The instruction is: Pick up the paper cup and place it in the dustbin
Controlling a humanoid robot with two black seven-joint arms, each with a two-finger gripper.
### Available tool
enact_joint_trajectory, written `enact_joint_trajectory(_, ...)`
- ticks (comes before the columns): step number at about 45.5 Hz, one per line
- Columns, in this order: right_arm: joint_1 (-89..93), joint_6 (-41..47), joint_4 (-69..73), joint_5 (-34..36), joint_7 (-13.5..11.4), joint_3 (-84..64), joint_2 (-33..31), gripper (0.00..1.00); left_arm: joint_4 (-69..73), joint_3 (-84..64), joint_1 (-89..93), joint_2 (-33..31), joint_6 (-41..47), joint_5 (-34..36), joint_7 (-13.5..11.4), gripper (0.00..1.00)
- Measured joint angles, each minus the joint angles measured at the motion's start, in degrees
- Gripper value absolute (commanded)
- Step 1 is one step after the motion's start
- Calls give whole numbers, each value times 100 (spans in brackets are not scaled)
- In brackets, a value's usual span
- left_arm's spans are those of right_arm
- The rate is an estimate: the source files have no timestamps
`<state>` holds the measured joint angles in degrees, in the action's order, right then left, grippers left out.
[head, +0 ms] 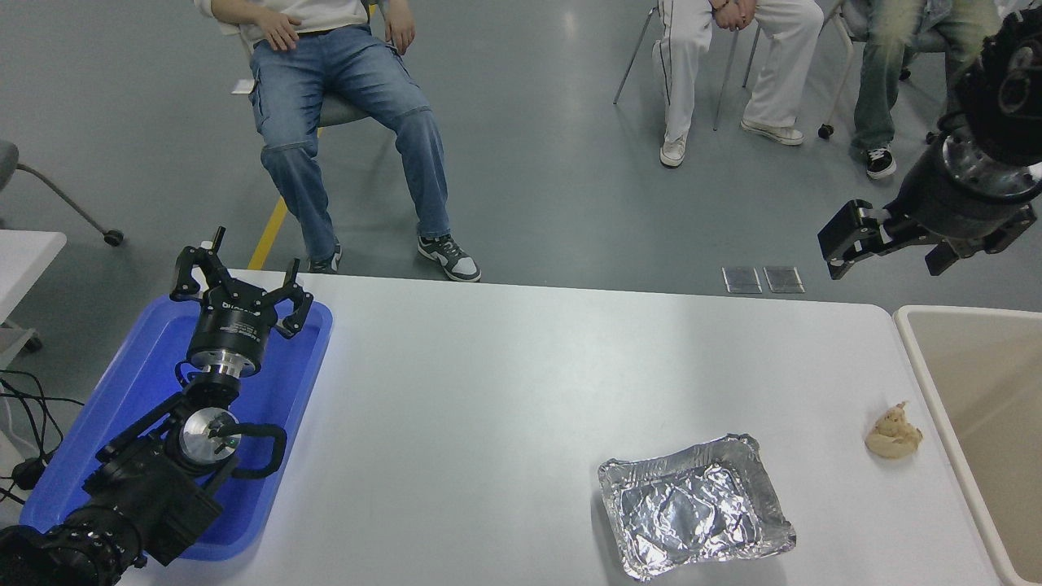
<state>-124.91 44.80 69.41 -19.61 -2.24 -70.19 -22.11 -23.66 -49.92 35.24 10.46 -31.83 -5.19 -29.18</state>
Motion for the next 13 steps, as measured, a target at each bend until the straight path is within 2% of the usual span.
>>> enact_joint_trajectory(13, -57, 14, 54, -33, -3, 53, 83, 100, 1, 0, 0, 0, 0, 0, 0, 100)
